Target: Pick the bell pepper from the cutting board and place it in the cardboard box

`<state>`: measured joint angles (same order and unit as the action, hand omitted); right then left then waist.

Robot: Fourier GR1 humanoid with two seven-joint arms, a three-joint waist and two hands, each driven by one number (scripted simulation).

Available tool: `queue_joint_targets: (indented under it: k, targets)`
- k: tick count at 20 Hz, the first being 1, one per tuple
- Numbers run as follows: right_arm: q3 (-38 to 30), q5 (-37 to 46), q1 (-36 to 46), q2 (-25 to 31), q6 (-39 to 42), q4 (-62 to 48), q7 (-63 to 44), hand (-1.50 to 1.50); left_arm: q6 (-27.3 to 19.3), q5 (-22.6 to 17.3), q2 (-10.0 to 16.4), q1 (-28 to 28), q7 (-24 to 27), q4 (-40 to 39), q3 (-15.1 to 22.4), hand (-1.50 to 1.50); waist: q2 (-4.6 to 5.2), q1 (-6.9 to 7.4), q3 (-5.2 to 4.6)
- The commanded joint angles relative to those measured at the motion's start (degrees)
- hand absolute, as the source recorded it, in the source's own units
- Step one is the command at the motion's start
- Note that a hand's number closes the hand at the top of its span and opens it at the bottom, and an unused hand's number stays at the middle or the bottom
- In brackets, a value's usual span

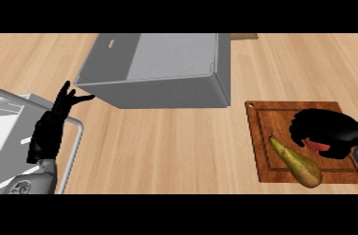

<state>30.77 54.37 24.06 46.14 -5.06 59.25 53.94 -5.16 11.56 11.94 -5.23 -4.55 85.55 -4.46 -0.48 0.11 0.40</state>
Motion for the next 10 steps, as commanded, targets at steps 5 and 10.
queue_joint_targets:
  k: [5, 10]
  targets:
    - [-7.3, -2.7, 0.2, -6.2, -4.3, 2.1, -12.7, 1.5, 0.2, 2.6, 7.1, 3.0, -1.0, -3.2, -6.2, 0.0, 0.07, -0.74, -0.5]
    - [-17.8, -5.6, -1.9, -7.7, -4.7, -4.4, -36.4, 1.5, -1.9, 3.7, 2.7, 5.3, -2.3, -0.4, -4.2, 0.0, -2.51, -7.52, -0.97]
